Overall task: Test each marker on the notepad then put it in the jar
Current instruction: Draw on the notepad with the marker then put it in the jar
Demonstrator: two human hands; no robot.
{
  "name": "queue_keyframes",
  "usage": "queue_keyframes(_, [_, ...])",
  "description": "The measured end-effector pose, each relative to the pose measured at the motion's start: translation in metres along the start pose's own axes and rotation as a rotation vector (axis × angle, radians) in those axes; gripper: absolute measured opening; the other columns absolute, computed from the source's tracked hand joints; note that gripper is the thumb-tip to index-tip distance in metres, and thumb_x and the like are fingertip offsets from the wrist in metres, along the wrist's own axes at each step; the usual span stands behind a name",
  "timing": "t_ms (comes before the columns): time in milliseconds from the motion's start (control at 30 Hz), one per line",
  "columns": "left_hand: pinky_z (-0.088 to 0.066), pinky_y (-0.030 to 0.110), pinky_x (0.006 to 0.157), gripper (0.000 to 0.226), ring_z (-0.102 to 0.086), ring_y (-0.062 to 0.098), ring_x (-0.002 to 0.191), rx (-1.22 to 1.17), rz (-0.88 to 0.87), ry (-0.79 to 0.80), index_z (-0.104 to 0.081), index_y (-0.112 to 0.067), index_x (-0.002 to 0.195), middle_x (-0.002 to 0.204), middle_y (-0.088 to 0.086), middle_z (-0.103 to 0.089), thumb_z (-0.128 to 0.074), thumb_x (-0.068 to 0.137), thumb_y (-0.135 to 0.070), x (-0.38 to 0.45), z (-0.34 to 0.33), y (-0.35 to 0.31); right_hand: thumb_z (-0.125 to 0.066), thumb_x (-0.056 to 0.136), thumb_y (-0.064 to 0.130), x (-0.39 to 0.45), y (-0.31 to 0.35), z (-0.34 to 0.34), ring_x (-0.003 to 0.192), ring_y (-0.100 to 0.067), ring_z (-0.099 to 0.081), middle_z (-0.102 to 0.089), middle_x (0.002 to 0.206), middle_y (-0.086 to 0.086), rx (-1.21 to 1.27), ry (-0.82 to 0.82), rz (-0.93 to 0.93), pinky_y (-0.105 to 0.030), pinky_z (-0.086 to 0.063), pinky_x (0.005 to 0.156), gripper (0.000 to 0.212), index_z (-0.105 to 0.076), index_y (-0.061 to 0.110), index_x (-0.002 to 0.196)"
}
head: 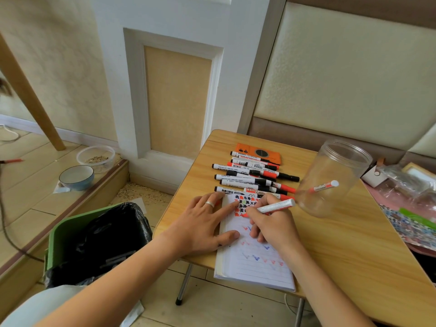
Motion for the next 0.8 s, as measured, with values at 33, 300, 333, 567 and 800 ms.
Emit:
queue_keyframes(33, [-0.003, 0.035, 0.122, 0.075, -0.005, 0.019, 0.152, 0.002, 0.000, -0.001, -0.005, -0.043, 0.160, 0.166, 0.003, -0.009, -0.022, 0.095, -0.077, 0.0002, 0.0004, -0.0003, -0.069, 0.093, 0.014, 0.0004, -0.0001, -0.0002, 0.049, -0.032, -0.061, -0.067, 0.055, -0.012, -0.001, 0.000, 0.000, -0.026, -0.042, 0.040, 0.016, -0.056, 0.011, 0.085])
queue_keyframes(300, [-0.004, 0.035, 0.122, 0.075, -0.007, 0.019, 0.152, 0.004, -0.003, -0.011, -0.007, -0.042, 0.160, 0.166, 0.003, -0.011, -0.023, 0.096, -0.076, -0.0001, 0.0022, -0.0013, -0.071, 0.094, 0.019, -0.0002, 0.0015, -0.0002, 0.051, -0.031, -0.063, -0.067, 0.059, -0.007, 0.036, -0.010, 0.008, -0.025, -0.039, 0.039, 0.020, -0.056, 0.015, 0.083])
queue_keyframes(333, [-0.003, 0.035, 0.122, 0.075, -0.007, 0.019, 0.152, 0.003, -0.003, -0.011, -0.007, -0.042, 0.160, 0.166, 0.003, -0.011, -0.023, 0.096, -0.076, -0.0001, 0.0025, -0.0016, -0.071, 0.095, 0.021, -0.0005, 0.0023, -0.0007, 0.050, -0.030, -0.064, -0.068, 0.061, -0.008, 0.033, -0.006, 0.010, -0.025, -0.039, 0.039, 0.020, -0.056, 0.014, 0.084])
queue_keyframes(567, [-0.002, 0.034, 0.122, 0.074, -0.005, 0.019, 0.153, -0.015, 0.002, 0.002, -0.005, -0.044, 0.160, 0.167, 0.001, -0.008, -0.023, 0.096, -0.076, -0.0004, 0.0026, -0.0014, -0.068, 0.094, 0.016, -0.0014, 0.0013, -0.0006, 0.042, -0.020, -0.057, -0.068, 0.057, -0.011, -0.001, 0.003, -0.019, -0.025, -0.040, 0.039, 0.014, -0.058, 0.009, 0.088])
queue_keyframes(800, [-0.002, 0.032, 0.121, 0.073, -0.005, 0.019, 0.153, -0.021, 0.004, -0.010, -0.005, -0.046, 0.159, 0.167, 0.001, -0.008, -0.024, 0.096, -0.077, -0.0007, 0.0013, 0.0000, -0.067, 0.093, 0.014, 0.0005, -0.0010, 0.0006, 0.049, -0.031, -0.061, -0.066, 0.054, -0.010, 0.010, -0.005, -0.022, -0.026, -0.042, 0.041, 0.015, -0.056, 0.012, 0.082])
Point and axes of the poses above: each hand's wrist, its own x-axis towards the middle knuckle, its own z-axis out of the back of the hand, y = z × x, the point moved 9 cm from there along x, towards the middle knuckle
